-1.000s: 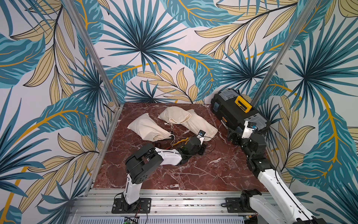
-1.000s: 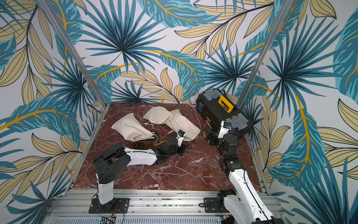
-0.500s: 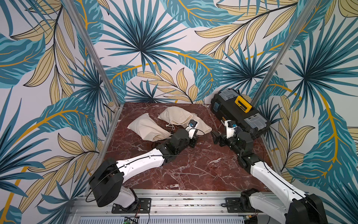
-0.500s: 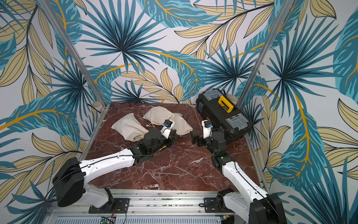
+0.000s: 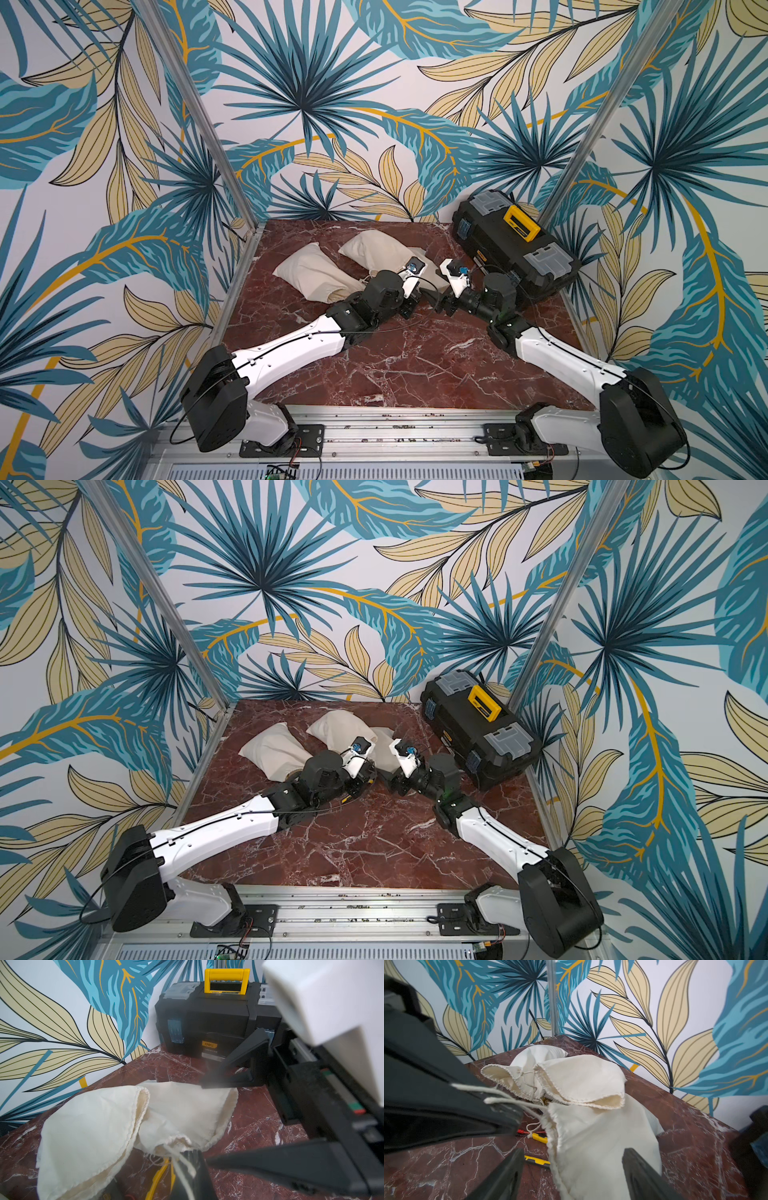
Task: Close the soil bag
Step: Frap the soil bag at the center of the board.
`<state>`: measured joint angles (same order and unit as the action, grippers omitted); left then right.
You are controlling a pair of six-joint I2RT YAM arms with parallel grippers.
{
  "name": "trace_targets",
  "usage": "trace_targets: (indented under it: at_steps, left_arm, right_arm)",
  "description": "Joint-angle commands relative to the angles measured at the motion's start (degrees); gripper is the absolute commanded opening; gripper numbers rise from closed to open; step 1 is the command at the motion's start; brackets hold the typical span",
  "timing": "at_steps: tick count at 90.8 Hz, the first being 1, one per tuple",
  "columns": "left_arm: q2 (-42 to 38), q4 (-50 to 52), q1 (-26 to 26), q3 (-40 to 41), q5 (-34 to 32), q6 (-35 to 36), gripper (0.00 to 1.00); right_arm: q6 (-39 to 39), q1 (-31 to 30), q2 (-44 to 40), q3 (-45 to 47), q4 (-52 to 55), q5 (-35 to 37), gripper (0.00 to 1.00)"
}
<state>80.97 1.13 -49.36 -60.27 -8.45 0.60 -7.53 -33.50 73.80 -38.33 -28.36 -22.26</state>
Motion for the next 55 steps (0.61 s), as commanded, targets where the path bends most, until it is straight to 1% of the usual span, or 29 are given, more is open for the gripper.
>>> trace_targets:
  at_steps: [1,7,19,26,29,36,41,49,55]
  left_arm:
    - [-2.0,-0.9,0.1,-2.5,1.9,0.4,0.0]
    - [-2.2,-1.0,0.2,-2.6,1.9,0.3,0.0]
    - [-3.5,-1.3,0.6,-2.4,1.9,0.1,0.0]
    - [-4.8,-1.3,2.1,-2.8,4.1,-0.5,0.0]
    - [-5.8,-0.5,3.2,-3.3,4.5,-1.0,0.0]
    - [-7.6,1.5,5.9,-5.0,4.6,-2.0,0.0]
    - [-9.2,2.4,7.8,-5.7,4.7,-2.4,0.0]
    - [-11.5,2.5,10.7,-5.8,5.7,-3.3,0.0]
    - [-12.3,2.4,11.7,-5.8,6.8,-3.2,0.0]
  right_arm:
    - [-1.2,-1.3,2.8,-1.8,-4.0,-1.5,0.71]
    - [-0.9,-1.4,4.9,-3.3,-4.9,0.2,0.6]
    - [-1.7,-1.4,9.0,-6.2,-4.1,3.1,0.4]
    - [-2.1,-1.2,11.0,-6.7,-2.4,9.0,0.23]
    - [-2.0,-1.0,11.3,-6.2,-2.0,12.9,0.18]
    - [0.1,0.7,10.5,-3.9,-1.2,20.7,0.11]
    - [2.8,2.6,9.0,-1.8,-0.8,25.6,0.07]
    - [5.0,5.2,6.7,0.3,1.6,31.4,0.07]
    - [4.0,5.5,6.1,0.4,4.3,32.9,0.09]
